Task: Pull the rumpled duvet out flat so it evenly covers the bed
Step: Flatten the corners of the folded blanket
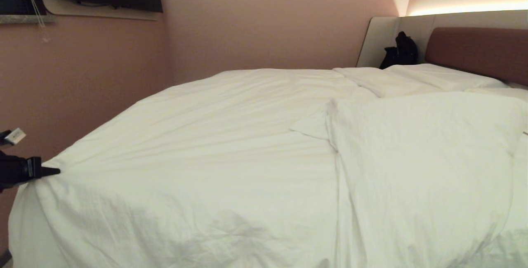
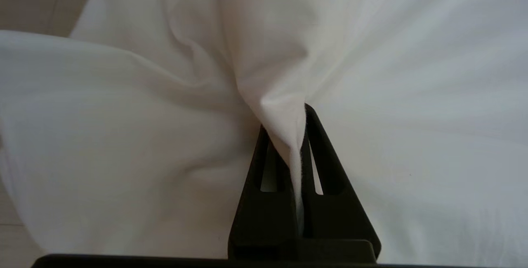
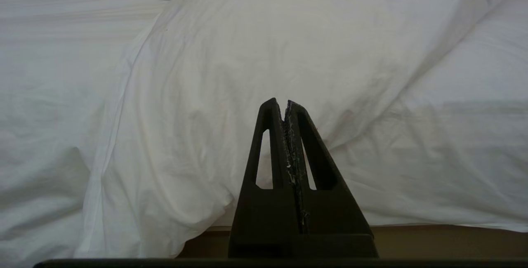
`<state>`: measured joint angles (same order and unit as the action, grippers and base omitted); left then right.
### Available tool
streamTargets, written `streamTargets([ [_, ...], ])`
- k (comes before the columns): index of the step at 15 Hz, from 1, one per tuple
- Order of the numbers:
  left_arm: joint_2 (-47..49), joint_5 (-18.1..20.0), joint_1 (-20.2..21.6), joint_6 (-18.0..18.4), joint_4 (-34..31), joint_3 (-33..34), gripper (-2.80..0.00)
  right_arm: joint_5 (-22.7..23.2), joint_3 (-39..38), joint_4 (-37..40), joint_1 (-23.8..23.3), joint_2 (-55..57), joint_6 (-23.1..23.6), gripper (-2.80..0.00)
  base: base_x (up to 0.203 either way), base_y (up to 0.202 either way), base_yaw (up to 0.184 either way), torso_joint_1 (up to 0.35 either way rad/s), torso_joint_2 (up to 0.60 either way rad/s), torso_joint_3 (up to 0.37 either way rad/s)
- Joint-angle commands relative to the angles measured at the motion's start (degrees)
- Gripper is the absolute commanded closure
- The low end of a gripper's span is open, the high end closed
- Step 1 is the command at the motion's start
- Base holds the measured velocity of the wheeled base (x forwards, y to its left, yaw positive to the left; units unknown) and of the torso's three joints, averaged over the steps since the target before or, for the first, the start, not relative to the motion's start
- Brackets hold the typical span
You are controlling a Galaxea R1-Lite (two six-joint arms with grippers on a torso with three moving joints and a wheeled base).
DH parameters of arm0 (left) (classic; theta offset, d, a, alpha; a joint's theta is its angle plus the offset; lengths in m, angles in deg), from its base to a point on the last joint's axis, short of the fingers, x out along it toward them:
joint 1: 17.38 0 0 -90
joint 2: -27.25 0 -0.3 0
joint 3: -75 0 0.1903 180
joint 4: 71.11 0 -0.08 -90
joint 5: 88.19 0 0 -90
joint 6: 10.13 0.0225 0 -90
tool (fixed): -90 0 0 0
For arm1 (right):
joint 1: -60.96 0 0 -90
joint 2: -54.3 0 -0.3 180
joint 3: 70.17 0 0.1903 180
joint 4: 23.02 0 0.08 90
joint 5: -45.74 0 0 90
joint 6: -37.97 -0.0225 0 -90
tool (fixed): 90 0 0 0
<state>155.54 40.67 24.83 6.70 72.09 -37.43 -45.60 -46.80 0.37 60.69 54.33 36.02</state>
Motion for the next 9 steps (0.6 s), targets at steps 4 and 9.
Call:
streamTargets([
  [4, -1.7, 3.8, -0.6, 0.0, -0.4, 1.5, 0.0, 0.0, 0.0, 0.0, 0.0, 0.0, 0.0, 0.0, 0.0, 0.0, 0.0, 0.0, 0.0, 0.0],
  [9, -11.2, 14.6, -1.6, 0.2, -1.0, 8.0, 0.0, 0.0, 0.0, 0.0, 0.0, 0.0, 0.0, 0.0, 0.0, 0.0, 0.0, 0.0, 0.0, 0.0],
])
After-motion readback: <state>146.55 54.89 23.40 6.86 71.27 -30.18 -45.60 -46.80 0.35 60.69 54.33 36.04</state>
